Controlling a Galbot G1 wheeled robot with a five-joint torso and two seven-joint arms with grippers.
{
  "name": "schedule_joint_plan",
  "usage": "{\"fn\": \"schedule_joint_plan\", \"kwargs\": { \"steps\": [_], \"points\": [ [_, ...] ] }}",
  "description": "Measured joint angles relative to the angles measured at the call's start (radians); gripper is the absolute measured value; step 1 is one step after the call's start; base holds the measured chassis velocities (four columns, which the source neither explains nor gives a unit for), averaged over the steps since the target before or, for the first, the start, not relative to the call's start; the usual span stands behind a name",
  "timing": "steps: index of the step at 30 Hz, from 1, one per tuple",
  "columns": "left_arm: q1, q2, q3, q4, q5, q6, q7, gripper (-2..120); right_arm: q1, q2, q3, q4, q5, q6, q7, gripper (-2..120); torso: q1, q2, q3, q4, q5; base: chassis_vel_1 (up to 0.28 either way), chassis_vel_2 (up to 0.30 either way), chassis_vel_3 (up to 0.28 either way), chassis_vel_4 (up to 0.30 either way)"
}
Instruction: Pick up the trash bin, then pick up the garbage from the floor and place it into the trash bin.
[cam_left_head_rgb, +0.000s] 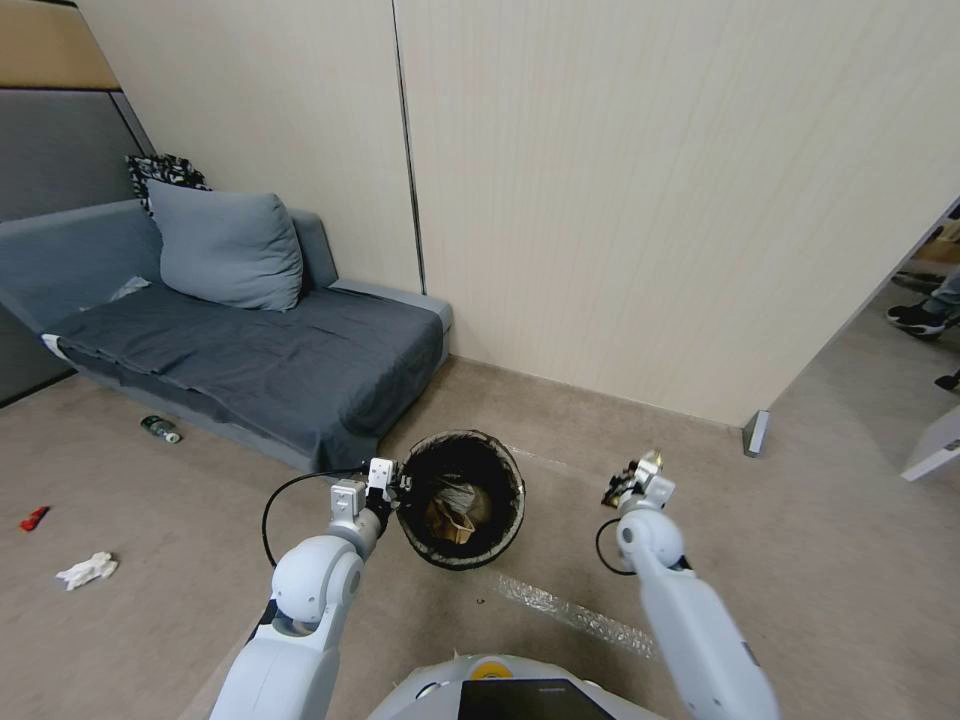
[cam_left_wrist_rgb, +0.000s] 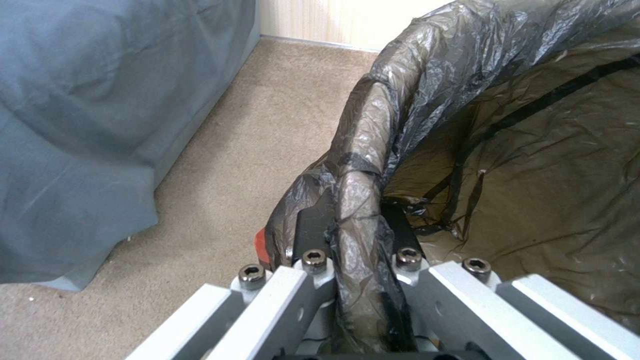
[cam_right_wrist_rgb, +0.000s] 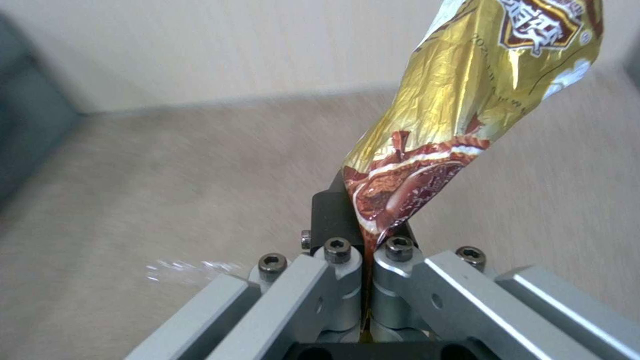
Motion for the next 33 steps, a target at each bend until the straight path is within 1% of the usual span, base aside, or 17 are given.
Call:
{"fn": "schedule_joint_plan", "kwargs": {
  "steps": [2,3,5,6,7,10,14,16,17,19,20,24,26,28,29,31,33],
  "points": [
    [-0.001,0.0,0.001,0.0,0.0,0.001,0.0,1,-0.016,-0.039,0.004,0.073,0.018,-0.011,-0.018,0,0.0,0.0,0.0,0.0,-0.0006,0.0,0.0,0.0,0.0],
    [-0.001,0.0,0.001,0.0,0.0,0.001,0.0,1,-0.016,-0.039,0.004,0.073,0.018,-0.011,-0.018,0,0.0,0.0,0.0,0.0,-0.0006,0.0,0.0,0.0,0.0],
    [-0.002,0.0,0.001,0.0,0.0,0.001,-0.001,1,-0.03,-0.071,0.007,0.134,0.043,-0.023,-0.04,0,0.0,0.0,0.0,0.0001,-0.0004,0.0,0.0,0.0,0.0],
    [-0.005,-0.002,0.003,0.002,0.0,0.002,-0.002,1,-0.052,-0.118,0.01,0.231,0.089,-0.044,-0.09,0,0.0,0.0,0.0,0.0002,-0.0003,0.0,0.0,0.0,0.0],
    [-0.005,-0.002,0.003,0.002,0.0,0.002,-0.002,1,-0.052,-0.118,0.01,0.231,0.089,-0.044,-0.09,0,0.0,0.0,0.0,0.0002,-0.0003,0.0,0.0,0.0,0.0],
    [-0.012,-0.004,0.008,0.004,0.0,0.004,-0.003,1,-0.07,-0.164,-0.005,0.332,0.128,-0.058,-0.172,0,0.0,0.0,0.0,0.0001,-0.0003,0.0,0.0,0.0,0.0],
    [-0.017,-0.004,0.011,0.007,0.001,0.005,-0.004,1,-0.071,-0.182,-0.026,0.376,0.137,-0.058,-0.224,0,0.0,0.0,0.0,0.0002,-0.0002,0.0,0.0,0.0,0.0],
    [-0.017,-0.006,0.014,0.01,0.003,0.006,-0.005,1,-0.067,-0.204,-0.044,0.424,0.154,-0.058,-0.279,0,0.0,0.0,0.0,0.0003,-0.0003,0.0,0.0,0.0,0.0],
    [-0.017,-0.006,0.014,0.01,0.003,0.006,-0.005,1,-0.067,-0.204,-0.044,0.424,0.154,-0.058,-0.279,0,0.0,0.0,0.0,0.0003,-0.0003,0.0,0.0,0.0,0.0],
    [-0.017,-0.007,0.016,0.012,0.005,0.006,-0.006,1,-0.067,-0.222,-0.054,0.454,0.165,-0.057,-0.324,0,0.0,0.0,0.0,0.0002,-0.0003,0.0,0.0,0.0,0.0],
    [-0.017,-0.01,0.019,0.014,0.008,0.007,-0.006,1,-0.066,-0.244,-0.066,0.482,0.171,-0.056,-0.379,0,0.0,0.0,0.0,0.0001,-0.0005,0.0,0.0,0.0,0.0],
    [-0.02,-0.012,0.028,0.016,0.011,0.007,-0.006,1,-0.059,-0.275,-0.092,0.496,0.17,-0.053,-0.461,0,0.0,0.0,0.0,0.0001,-0.0004,0.0,0.0,0.0,0.0],
    [-0.021,-0.012,0.03,0.016,0.012,0.007,-0.006,1,-0.057,-0.279,-0.096,0.496,0.168,-0.052,-0.47,0,0.0,0.0,0.0,0.0001,-0.0004,0.0,0.0,0.0,0.0],
    [-0.023,-0.015,0.035,0.017,0.014,0.007,-0.007,1,-0.046,-0.291,-0.114,0.485,0.149,-0.051,-0.522,0,0.0,0.0,0.0,0.0001,-0.0004,0.0,0.0,0.0,0.0],
    [-0.023,-0.015,0.035,0.017,0.014,0.007,-0.007,1,-0.046,-0.291,-0.114,0.485,0.149,-0.051,-0.522,0,0.0,0.0,0.0,0.0001,-0.0004,0.0,0.0,0.0,0.0],
    [-0.023,-0.023,0.04,0.021,0.024,0.008,-0.007,1,-0.027,-0.306,-0.174,0.464,0.12,-0.054,-0.568,0,0.0,0.0,0.0,0.0001,-0.0003,0.0,0.0,0.0,0.0],
    [-0.023,-0.023,0.041,0.021,0.025,0.008,-0.007,1,-0.024,-0.308,-0.183,0.463,0.118,-0.054,-0.57,0,0.0,0.0,0.0,0.0001,-0.0003,0.0,0.0,0.0,0.0]
  ]
}}
